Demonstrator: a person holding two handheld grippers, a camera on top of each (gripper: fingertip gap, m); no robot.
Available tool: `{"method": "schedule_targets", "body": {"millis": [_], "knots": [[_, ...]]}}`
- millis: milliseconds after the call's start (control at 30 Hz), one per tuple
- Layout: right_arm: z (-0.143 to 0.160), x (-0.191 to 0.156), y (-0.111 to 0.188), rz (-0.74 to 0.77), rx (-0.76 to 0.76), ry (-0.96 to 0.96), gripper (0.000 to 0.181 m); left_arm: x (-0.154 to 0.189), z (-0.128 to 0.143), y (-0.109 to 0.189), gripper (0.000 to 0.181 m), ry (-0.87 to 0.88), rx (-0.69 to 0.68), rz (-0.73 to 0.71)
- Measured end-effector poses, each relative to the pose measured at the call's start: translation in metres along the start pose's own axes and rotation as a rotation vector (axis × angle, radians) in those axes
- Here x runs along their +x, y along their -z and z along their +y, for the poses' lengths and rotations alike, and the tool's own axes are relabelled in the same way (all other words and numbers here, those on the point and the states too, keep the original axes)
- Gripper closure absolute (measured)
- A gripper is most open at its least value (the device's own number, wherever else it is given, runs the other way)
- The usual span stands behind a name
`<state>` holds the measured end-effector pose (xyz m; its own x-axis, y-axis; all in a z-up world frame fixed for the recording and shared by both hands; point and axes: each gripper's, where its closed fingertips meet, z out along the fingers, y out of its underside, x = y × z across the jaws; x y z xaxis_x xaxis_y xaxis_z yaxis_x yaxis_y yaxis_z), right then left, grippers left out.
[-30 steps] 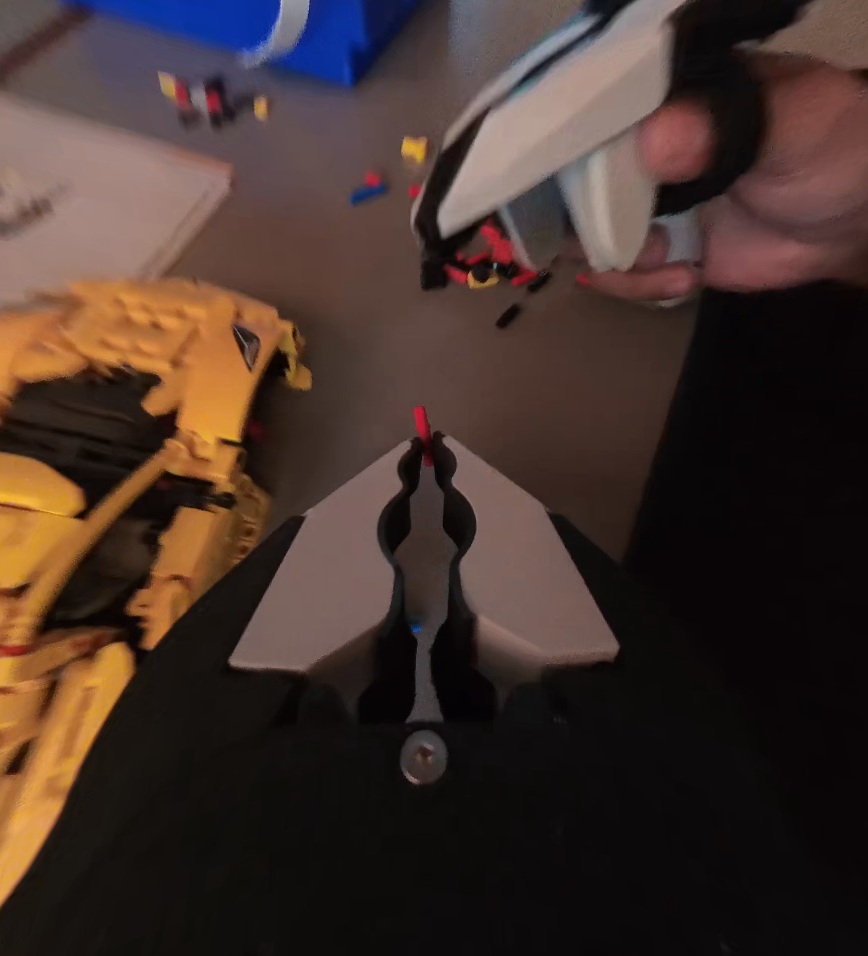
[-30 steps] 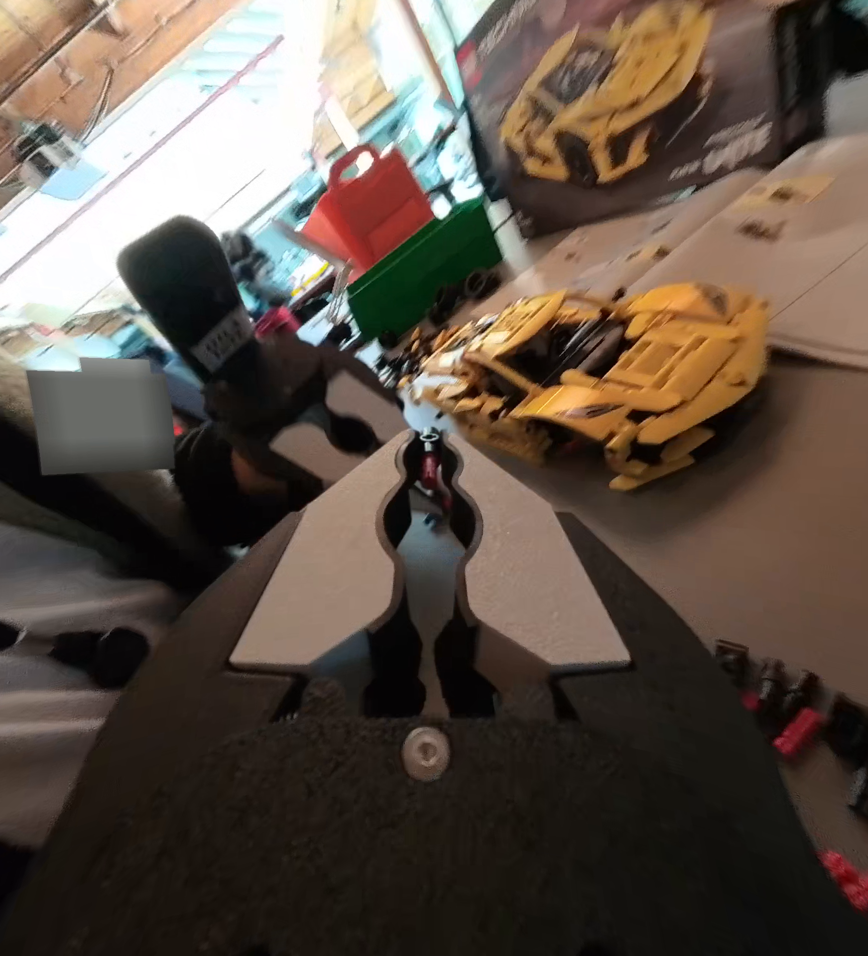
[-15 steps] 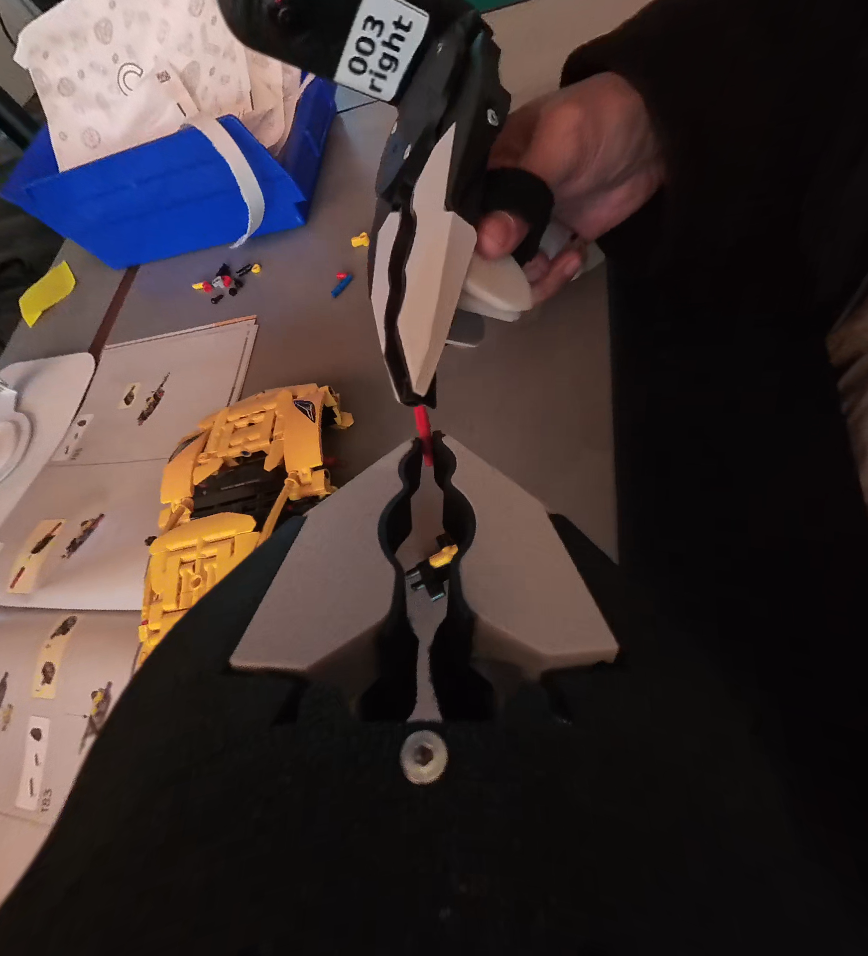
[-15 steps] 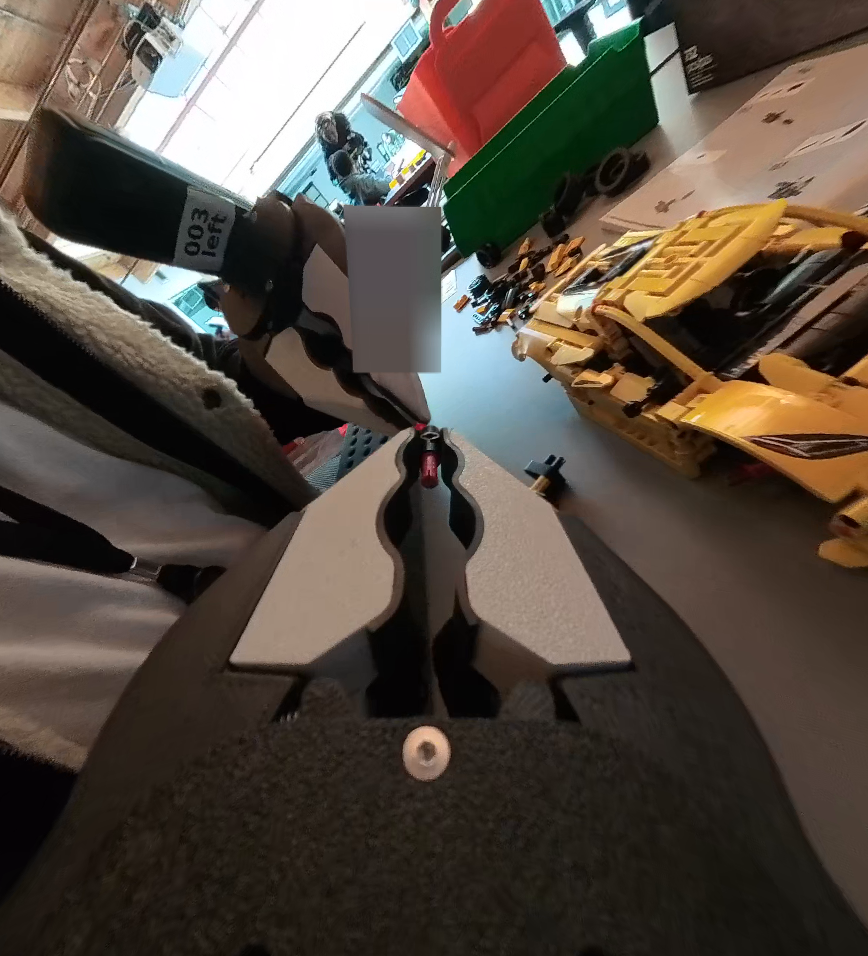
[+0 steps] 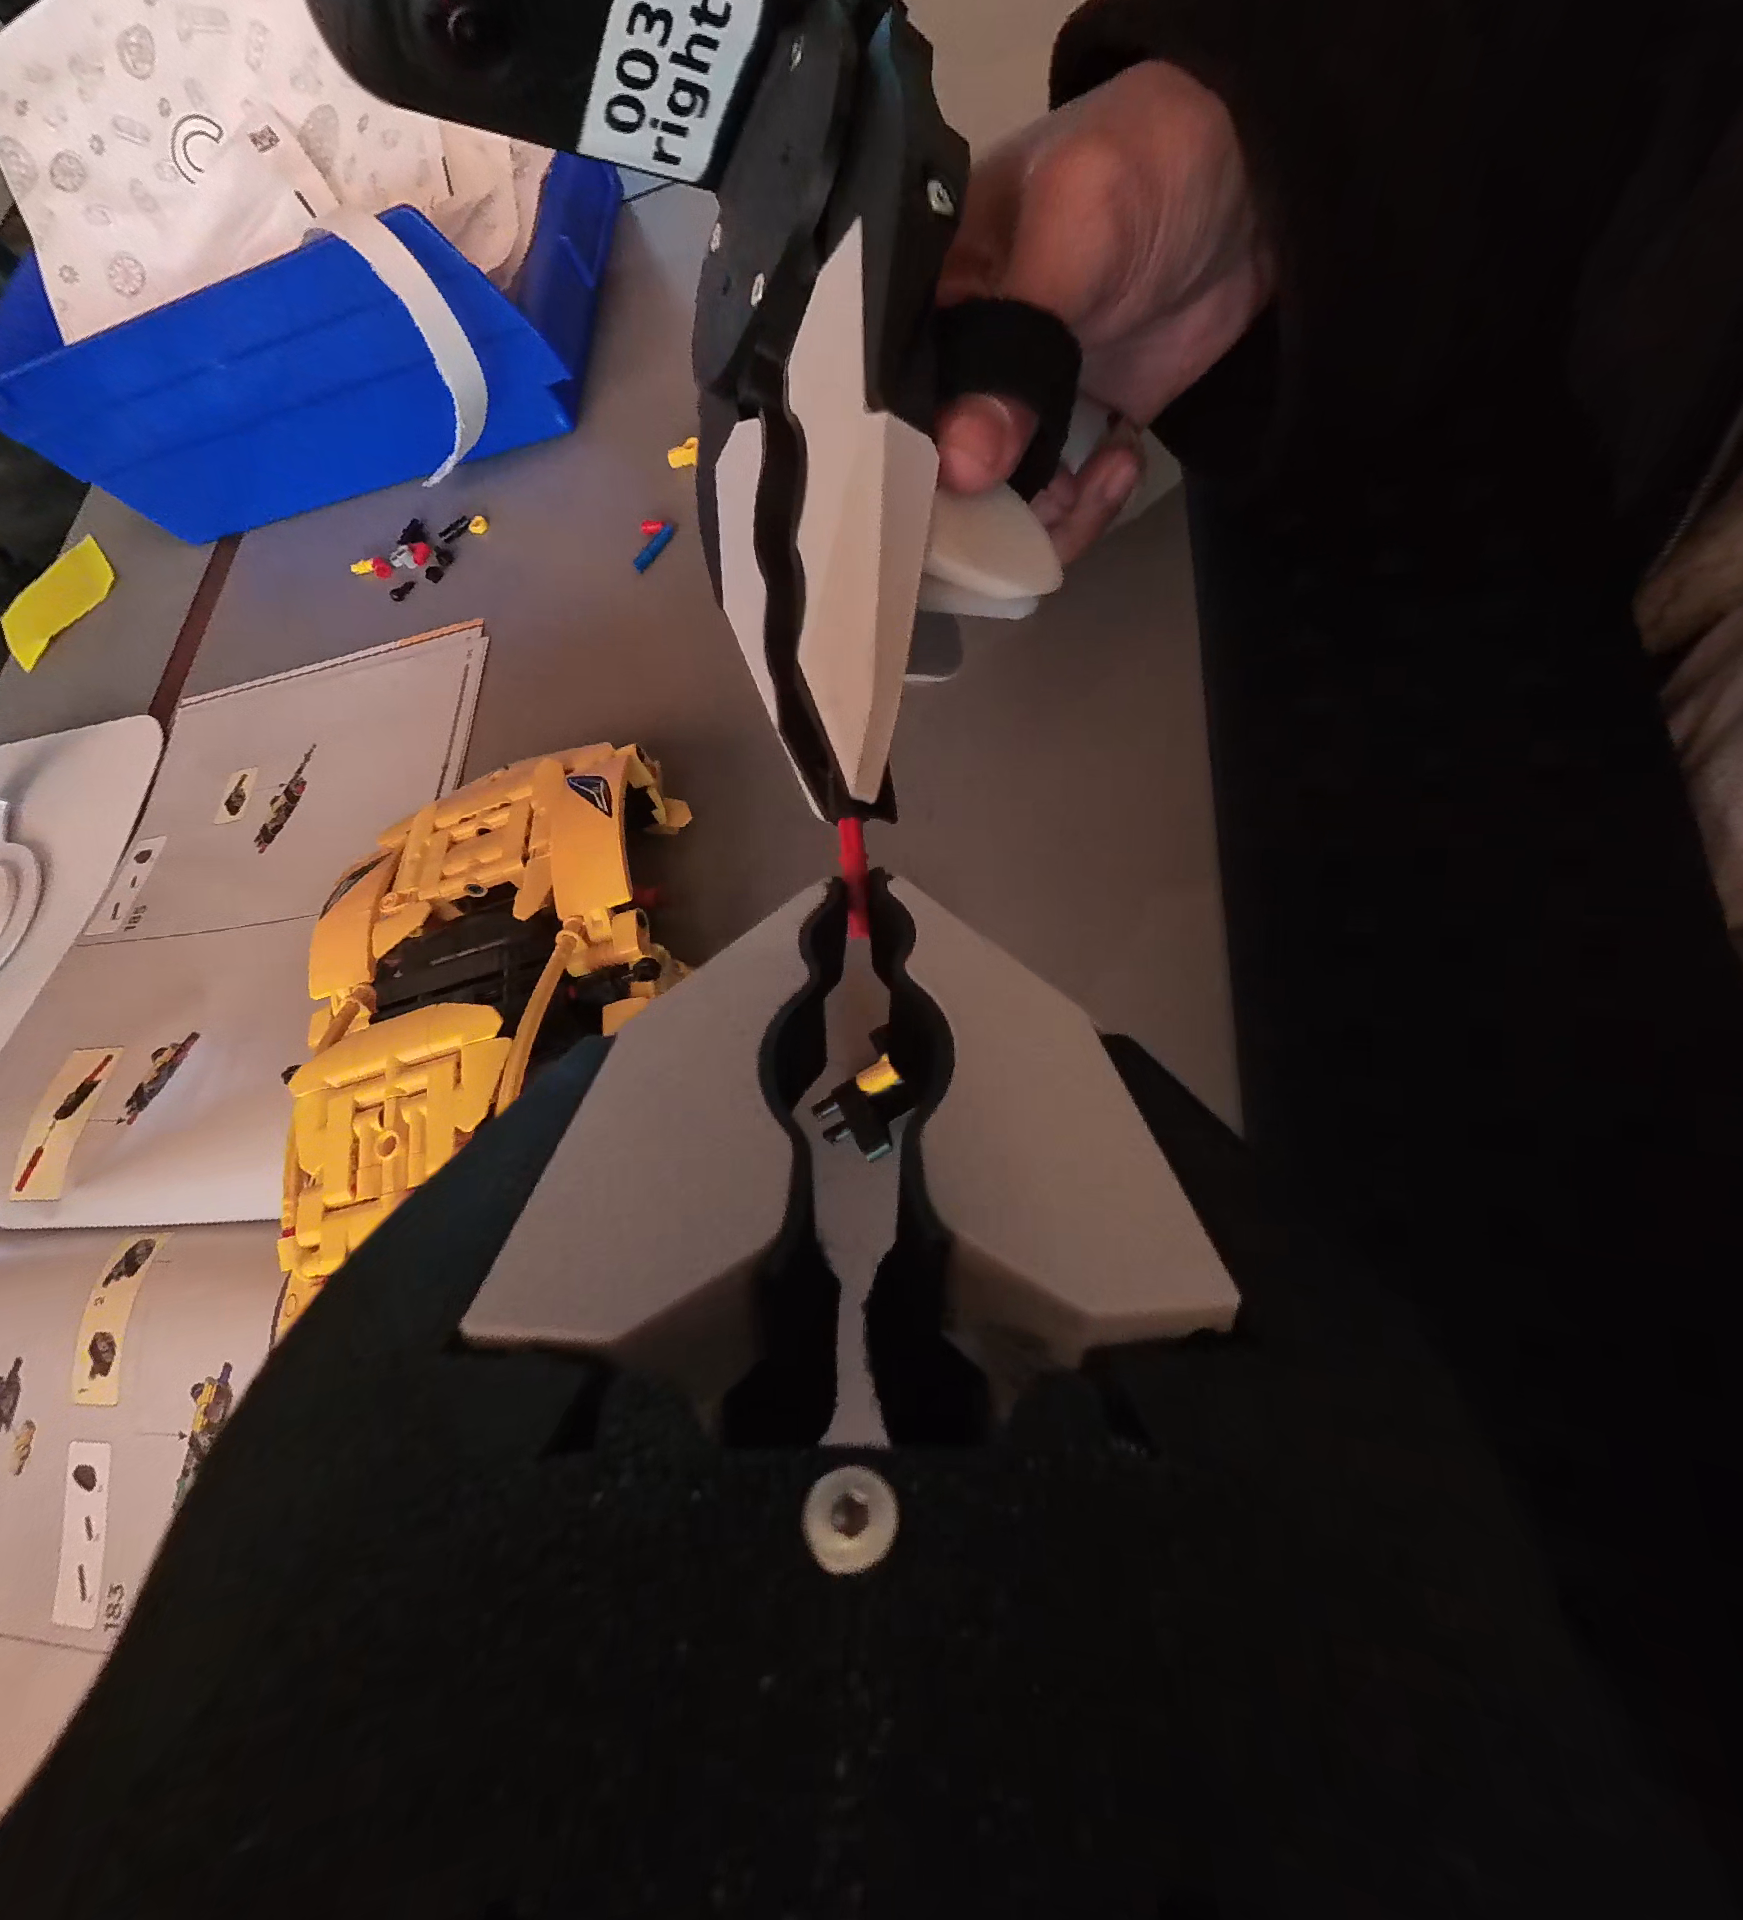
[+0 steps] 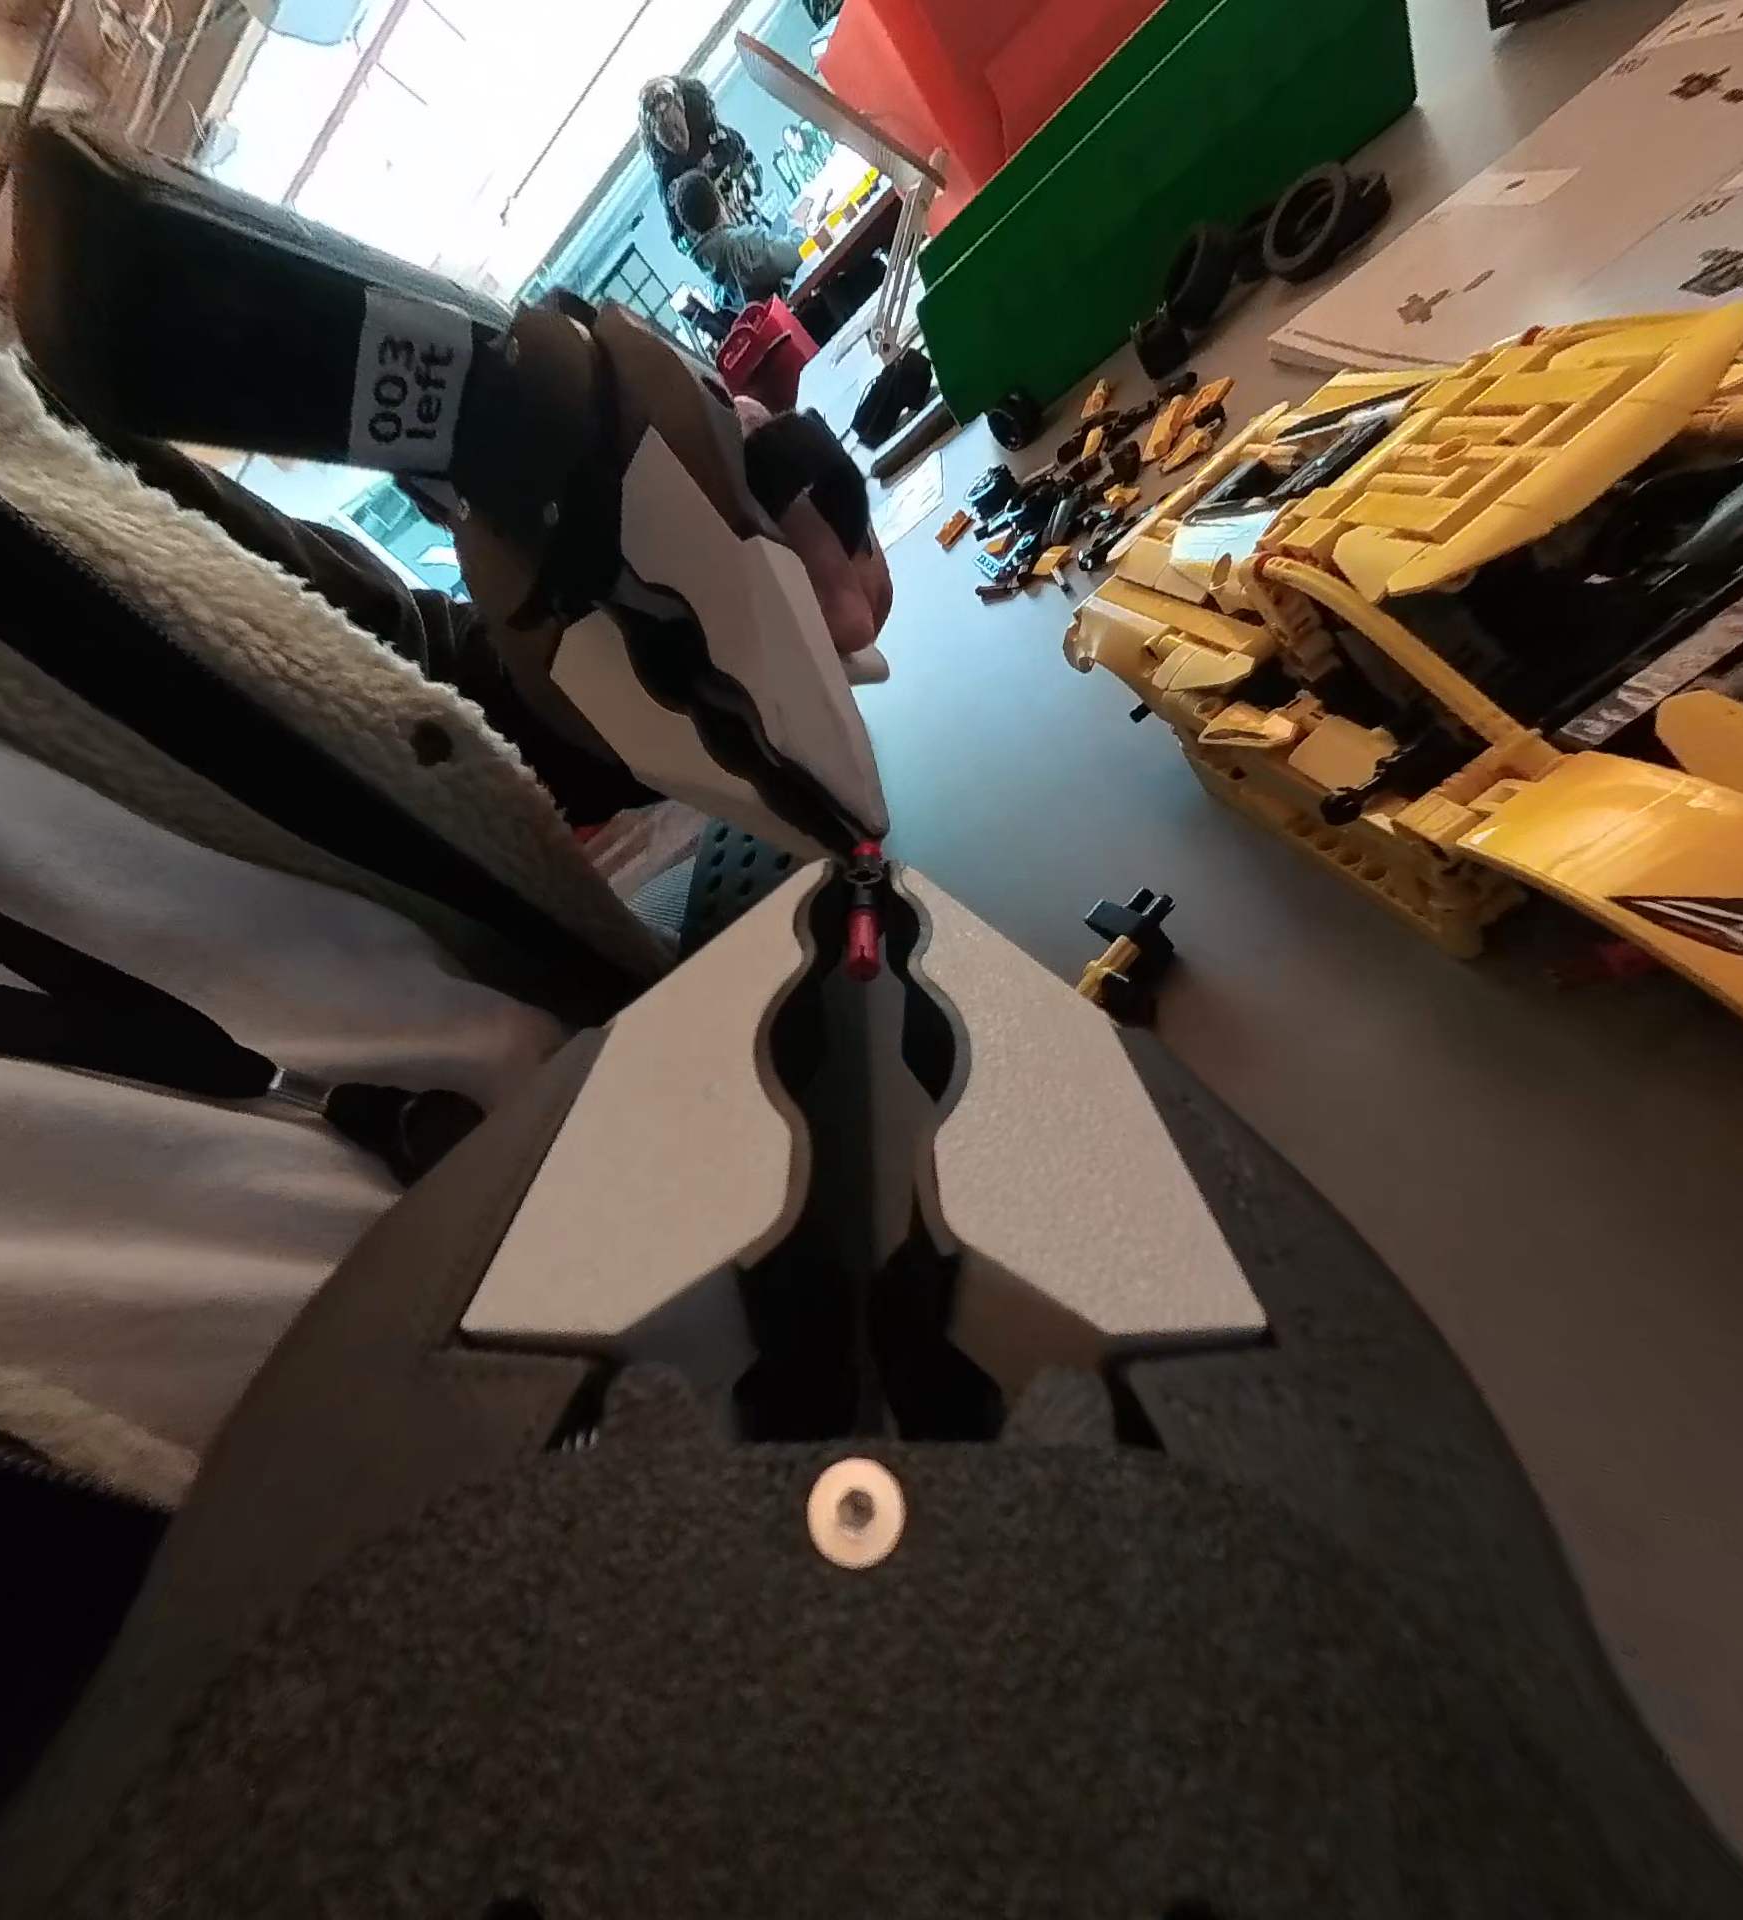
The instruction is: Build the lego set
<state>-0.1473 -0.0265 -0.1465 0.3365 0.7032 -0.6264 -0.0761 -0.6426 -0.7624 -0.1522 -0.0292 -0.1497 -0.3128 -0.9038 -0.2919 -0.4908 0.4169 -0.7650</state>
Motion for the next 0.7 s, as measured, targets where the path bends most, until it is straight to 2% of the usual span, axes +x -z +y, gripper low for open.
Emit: {"method": "schedule_targets", "body": {"millis": [700], "knots": [[0.016,0.008,-0.003,0.078,-0.057,0.037,0.175,0.009,0.01,-0.012,0.179,-0.051,-0.089,0.005]]}}
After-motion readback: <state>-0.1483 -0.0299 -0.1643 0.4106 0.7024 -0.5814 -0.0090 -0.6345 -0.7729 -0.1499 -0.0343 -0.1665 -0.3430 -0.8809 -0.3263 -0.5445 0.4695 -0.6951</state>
